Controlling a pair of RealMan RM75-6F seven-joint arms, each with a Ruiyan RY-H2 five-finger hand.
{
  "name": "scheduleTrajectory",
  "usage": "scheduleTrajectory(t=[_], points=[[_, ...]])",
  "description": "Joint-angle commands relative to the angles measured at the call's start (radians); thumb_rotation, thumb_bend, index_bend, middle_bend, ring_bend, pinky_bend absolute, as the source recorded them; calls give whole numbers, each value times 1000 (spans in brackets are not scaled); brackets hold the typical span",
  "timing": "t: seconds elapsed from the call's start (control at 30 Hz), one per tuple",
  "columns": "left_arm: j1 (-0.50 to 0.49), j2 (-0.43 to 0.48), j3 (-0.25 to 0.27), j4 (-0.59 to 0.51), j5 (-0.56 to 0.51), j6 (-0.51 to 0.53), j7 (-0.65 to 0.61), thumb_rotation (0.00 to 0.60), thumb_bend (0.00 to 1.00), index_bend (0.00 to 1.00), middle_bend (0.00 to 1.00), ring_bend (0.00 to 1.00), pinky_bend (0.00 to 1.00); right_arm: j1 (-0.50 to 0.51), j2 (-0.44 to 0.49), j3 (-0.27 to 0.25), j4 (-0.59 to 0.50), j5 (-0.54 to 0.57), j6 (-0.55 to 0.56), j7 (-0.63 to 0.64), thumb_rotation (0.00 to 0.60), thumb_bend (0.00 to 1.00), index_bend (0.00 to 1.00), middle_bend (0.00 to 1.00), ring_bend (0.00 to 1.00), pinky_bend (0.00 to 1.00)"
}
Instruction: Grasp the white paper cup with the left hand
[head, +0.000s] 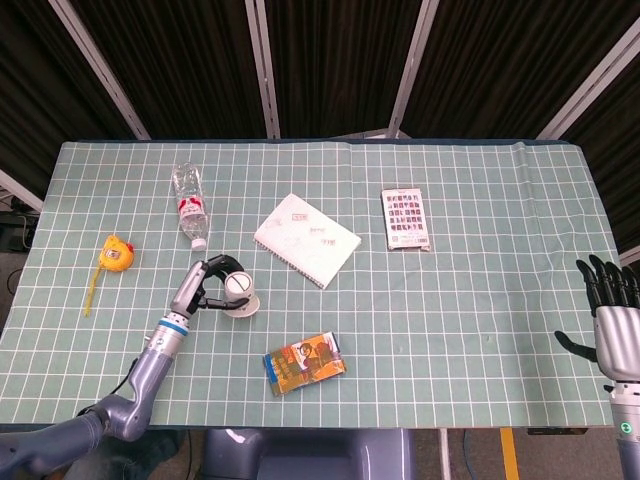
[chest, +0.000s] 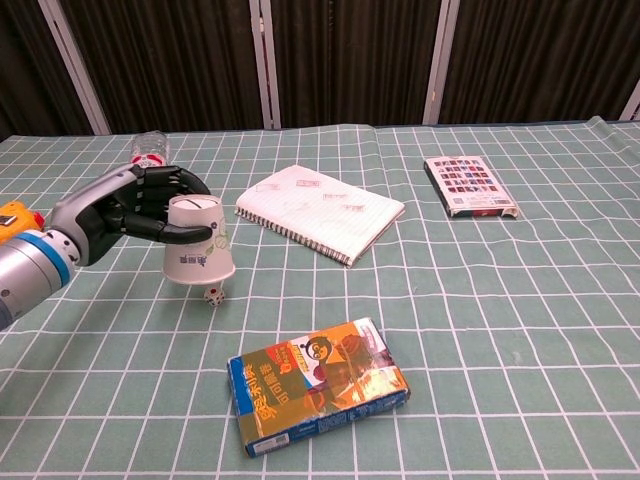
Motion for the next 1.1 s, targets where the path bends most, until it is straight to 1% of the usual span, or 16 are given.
scheduleTrajectory(t=[0.03, 0.23, 0.33, 0.4, 0.43, 0.47, 0.5, 0.53, 0.57, 0.6, 0.73, 0.8, 0.9, 0.97, 1.03, 1.1], points=[[-14, -25, -4, 20, -3, -7, 1, 600, 0, 458, 472, 434, 508, -1, 1, 1, 1, 1, 1, 3, 600, 0, 0, 0, 0, 0], [-18, -53, 0, 50, -11, -5, 30, 600, 0, 457, 470, 431, 508, -2, 4, 3, 4, 5, -1, 13, 600, 0, 0, 0, 0, 0], [-20, -59, 3, 55, -15, -11, 39, 600, 0, 444, 440, 404, 496, -2, 4, 3, 5, 6, 0, 15, 600, 0, 0, 0, 0, 0], [-22, -59, 9, 55, -12, -18, 40, 600, 0, 394, 342, 290, 429, -2, 5, 3, 4, 4, 1, 16, 600, 0, 0, 0, 0, 0], [-23, -58, 14, 54, -8, -21, 39, 600, 0, 335, 228, 172, 346, -2, 5, 3, 4, 3, 2, 16, 600, 0, 0, 0, 0, 0], [-25, -55, 25, 52, 2, -28, 32, 600, 0, 255, 114, 71, 244, -2, 5, 2, 3, 2, 3, 15, 600, 0, 0, 0, 0, 0], [-27, -50, 34, 50, 12, -30, 26, 600, 0, 166, 33, 11, 142, -3, 5, 2, 3, 2, 3, 15, 600, 0, 0, 0, 0, 0], [-28, -45, 45, 51, 26, -29, 19, 600, 0, 109, 5, 0, 86, -3, 5, 2, 2, 1, 4, 14, 600, 0, 0, 0, 0, 0], [-26, -41, 56, 55, 40, -19, 15, 600, 0, 46, 0, 0, 31, -3, 5, 2, 1, 1, 4, 15, 600, 0, 0, 0, 0, 0], [-16, -26, 67, 44, 55, 3, 7, 600, 0, 12, 0, 0, 5, -4, 6, 2, -1, -1, 6, 19, 600, 0, 0, 0, 0, 0], [6, 34, 88, -11, 94, 64, -5, 600, 0, 0, 0, 0, 0, -3, 9, -2, -5, -9, 6, 22, 600, 0, 0, 0, 0, 0], [23, 78, 92, -56, 116, 118, 12, 600, 0, 0, 0, 0, 0, -3, 9, -5, -8, -16, 6, 20, 600, 0, 0, 0, 0, 0], [58, 168, 97, -138, 153, 216, 88, 600, 0, 0, 0, 0, 0, -5, 11, -10, -16, -30, 15, 17, 600, 0, 0, 0, 0, 0], [84, 227, 96, -183, 169, 277, 170, 600, 0, 0, 0, 0, 0, -6, 12, -13, -20, -38, 19, 15, 600, 0, 0, 0, 0, 0], [113, 292, 99, -235, 173, 321, 287, 600, 0, 0, 0, 0, 0, -7, 13, -16, -25, -47, 23, 15, 600, 0, 0, 0, 0, 0], [146, 373, 110, -289, 166, 343, 447, 600, 0, 0, 0, 0, 0, -8, 14, -19, -31, -55, 26, 17, 600, 0, 0, 0, 0, 0]])
